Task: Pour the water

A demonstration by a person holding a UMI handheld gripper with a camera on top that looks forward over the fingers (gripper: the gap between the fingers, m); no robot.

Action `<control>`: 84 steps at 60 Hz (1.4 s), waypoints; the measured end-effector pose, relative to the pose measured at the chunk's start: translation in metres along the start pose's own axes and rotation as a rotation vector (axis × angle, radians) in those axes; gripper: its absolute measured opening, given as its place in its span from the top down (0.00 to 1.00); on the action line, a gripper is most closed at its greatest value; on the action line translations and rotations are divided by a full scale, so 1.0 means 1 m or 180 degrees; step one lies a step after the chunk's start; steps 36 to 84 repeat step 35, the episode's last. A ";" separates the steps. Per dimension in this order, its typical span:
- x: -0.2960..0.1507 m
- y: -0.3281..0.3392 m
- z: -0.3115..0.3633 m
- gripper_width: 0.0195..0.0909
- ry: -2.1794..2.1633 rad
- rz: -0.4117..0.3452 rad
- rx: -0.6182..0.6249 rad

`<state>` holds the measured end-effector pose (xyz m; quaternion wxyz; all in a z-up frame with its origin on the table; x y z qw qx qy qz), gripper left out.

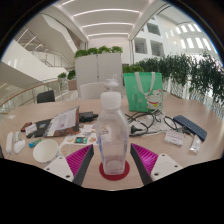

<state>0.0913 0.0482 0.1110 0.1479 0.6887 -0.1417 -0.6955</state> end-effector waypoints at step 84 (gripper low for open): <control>-0.044 0.318 0.098 0.11 0.0030 -0.0173 0.0317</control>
Point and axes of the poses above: the point between the fingertips, and its own axes, seen from behind it with the camera up: z to the left, x down, y backward, against the way the camera looks, the point moved 10 cm from there along y, backward, against the way the camera looks, and after that the axes turned 2 degrees about y, right-handed, at the moved point
